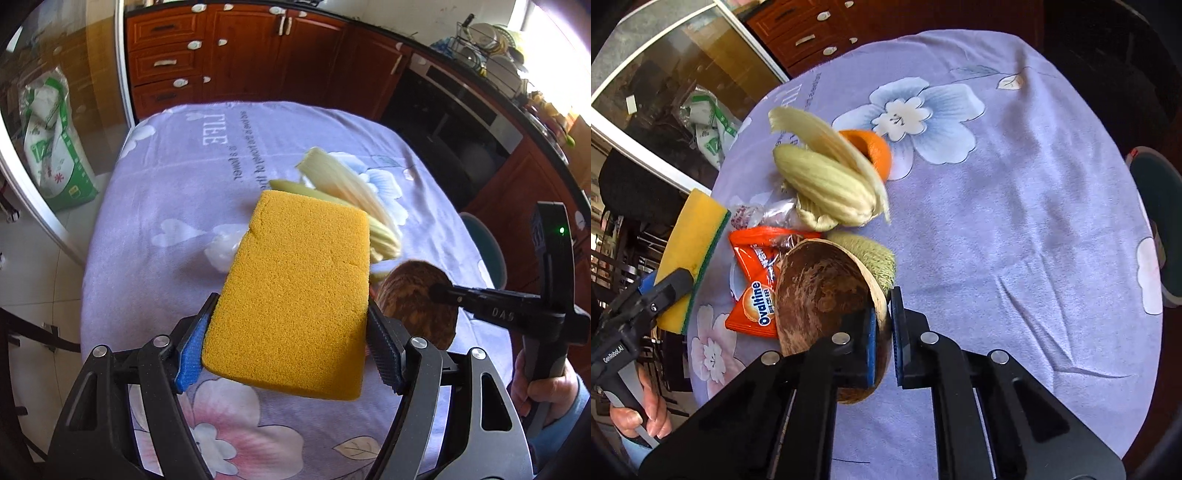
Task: Collect trash
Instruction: 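Carry the yellow sponge and coconut shell over the bin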
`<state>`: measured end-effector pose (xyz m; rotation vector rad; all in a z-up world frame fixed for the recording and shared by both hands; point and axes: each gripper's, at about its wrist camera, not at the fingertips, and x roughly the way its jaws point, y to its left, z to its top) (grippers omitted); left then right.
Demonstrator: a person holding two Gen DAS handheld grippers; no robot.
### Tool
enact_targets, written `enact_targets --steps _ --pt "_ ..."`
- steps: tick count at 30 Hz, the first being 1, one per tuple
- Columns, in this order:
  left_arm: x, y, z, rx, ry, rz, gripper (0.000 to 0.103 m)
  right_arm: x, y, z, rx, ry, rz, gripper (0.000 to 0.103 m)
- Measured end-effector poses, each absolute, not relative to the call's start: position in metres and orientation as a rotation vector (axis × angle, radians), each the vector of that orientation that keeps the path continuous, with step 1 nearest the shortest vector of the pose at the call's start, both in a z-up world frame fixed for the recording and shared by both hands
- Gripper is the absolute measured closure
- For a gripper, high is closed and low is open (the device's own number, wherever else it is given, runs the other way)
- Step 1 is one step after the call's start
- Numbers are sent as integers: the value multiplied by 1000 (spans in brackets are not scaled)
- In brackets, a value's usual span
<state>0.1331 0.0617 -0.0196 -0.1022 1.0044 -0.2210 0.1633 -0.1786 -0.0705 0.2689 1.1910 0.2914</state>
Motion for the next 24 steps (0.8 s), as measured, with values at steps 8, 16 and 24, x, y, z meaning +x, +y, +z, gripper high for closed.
enact_targets --steps 8,16,24 --pt "134 14 -7 -43 991 -284 28 159 -236 -57 377 1140 234 96" --pt "141 -50 -3 56 996 -354 28 152 -302 -49 469 1077 175 96" --pt "153 -122 -5 139 1018 -435 28 142 -380 -53 581 1022 102 95"
